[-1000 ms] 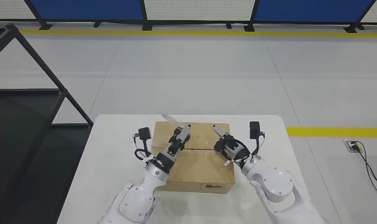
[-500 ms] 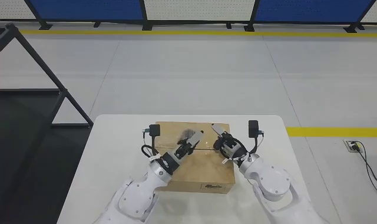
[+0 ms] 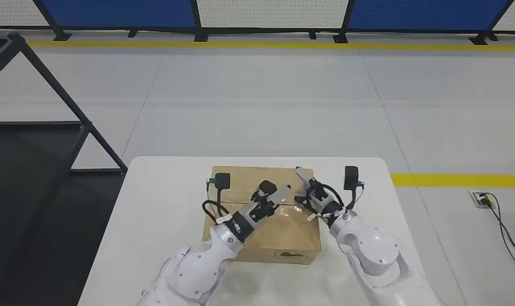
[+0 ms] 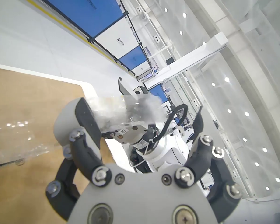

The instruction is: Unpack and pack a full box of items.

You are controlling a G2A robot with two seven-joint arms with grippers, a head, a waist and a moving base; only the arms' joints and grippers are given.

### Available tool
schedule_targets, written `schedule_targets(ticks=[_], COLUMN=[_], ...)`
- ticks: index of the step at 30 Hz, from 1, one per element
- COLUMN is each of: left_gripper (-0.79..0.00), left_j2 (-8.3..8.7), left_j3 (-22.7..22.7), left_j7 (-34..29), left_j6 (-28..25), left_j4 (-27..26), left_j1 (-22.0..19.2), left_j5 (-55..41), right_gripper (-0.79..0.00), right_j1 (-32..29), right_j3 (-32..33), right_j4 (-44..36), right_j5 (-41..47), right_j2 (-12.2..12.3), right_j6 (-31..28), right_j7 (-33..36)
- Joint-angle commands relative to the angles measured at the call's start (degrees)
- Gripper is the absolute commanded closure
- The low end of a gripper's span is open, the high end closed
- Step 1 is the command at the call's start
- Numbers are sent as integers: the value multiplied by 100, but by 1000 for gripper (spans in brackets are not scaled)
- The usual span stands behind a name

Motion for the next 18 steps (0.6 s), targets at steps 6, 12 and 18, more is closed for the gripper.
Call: schedule_targets(ticks=[6, 12, 18], left_gripper=[-785, -785, -785], left_j2=[-46, -76, -44], left_j3=[82, 71, -178], left_j7=[37, 102, 113], left_j6=[96, 118, -39], left_j4=[47, 80, -201], left_j1=[-82, -115, 107], left_j5=[82, 102, 20], right_gripper=[-785, -785, -785], right_j1=[-162, -272, -357], right_j3=[169, 268, 418], right_j4=[-90, -149, -214], right_j5=[22, -5, -78], right_j2=[24, 35, 61], right_j6=[-56, -81, -118], right_j7=[96, 77, 136])
